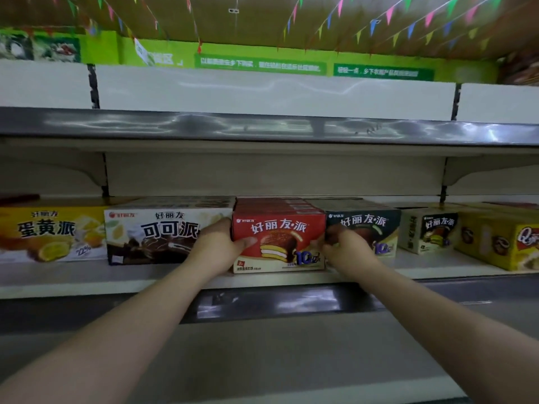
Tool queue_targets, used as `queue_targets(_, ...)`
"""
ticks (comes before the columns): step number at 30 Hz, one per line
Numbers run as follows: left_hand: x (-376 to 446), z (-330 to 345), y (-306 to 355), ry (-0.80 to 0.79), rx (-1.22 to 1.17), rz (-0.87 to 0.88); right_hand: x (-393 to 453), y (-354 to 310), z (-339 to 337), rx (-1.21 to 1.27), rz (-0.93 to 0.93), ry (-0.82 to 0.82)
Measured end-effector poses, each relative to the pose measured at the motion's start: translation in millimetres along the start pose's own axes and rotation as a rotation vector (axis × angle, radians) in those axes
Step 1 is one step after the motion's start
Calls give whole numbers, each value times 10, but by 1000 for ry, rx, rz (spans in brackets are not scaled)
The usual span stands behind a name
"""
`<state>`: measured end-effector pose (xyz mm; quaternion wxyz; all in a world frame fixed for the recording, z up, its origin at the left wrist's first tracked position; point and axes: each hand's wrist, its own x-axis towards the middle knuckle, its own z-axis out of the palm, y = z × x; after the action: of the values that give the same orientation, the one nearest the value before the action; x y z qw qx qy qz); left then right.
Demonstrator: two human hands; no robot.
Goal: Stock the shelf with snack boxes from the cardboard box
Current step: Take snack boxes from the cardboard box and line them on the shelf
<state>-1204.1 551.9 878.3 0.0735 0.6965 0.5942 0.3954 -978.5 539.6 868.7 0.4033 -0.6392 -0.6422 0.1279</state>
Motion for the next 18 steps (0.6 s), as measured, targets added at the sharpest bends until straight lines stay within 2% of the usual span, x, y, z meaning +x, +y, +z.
queue_targets(5,24,6,-24,23,21,48,66,-87,84,-150,1,-8)
queue_targets(9,48,-2,37,-40,217,59,115,-90,115,-149,1,13)
queue_targets(11,39,4,48,-54,241,48,118,-73,113,-146,-5,10)
queue_targets(16,-5,-36,-35,-110,277,73,133,33,-23,-17,18,-62)
queue_targets(18,-41,-64,-9,-79,381,27,168,158,-209,116,67,7)
